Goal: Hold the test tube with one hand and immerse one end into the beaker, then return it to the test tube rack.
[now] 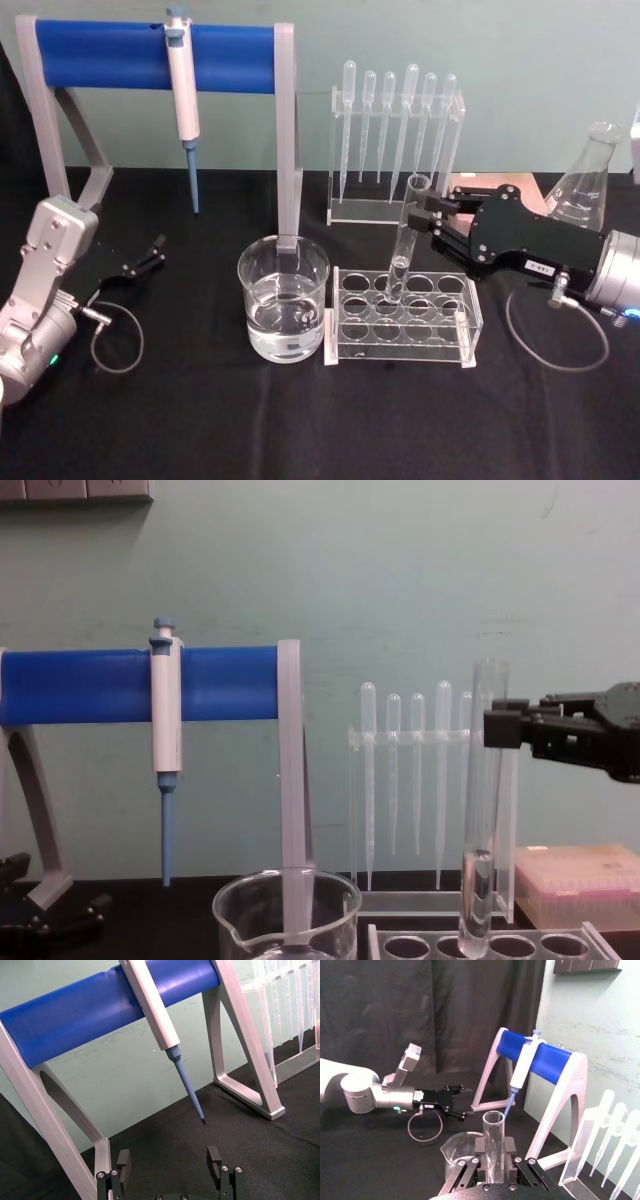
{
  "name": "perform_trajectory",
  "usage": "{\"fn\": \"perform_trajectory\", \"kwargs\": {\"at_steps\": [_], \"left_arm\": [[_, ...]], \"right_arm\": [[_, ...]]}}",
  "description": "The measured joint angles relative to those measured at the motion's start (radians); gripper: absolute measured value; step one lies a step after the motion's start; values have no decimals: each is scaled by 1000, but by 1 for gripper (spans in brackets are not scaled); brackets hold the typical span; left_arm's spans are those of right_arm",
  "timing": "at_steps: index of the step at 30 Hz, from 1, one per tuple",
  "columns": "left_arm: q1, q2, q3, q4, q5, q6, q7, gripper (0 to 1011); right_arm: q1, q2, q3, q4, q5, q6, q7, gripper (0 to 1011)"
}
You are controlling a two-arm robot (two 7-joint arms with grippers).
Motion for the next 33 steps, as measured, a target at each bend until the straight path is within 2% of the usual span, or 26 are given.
{"fn": "perform_trajectory", "kwargs": {"at_steps": [16,33], "left_arm": [[0,0,0,0,0,0,0,1000],[0,0,0,0,0,0,0,1000]], "right_arm": [[-1,-44,-15,57,-39,-18,5,226],[-39,-74,-23,85,-96,-43,-20,226]]}}
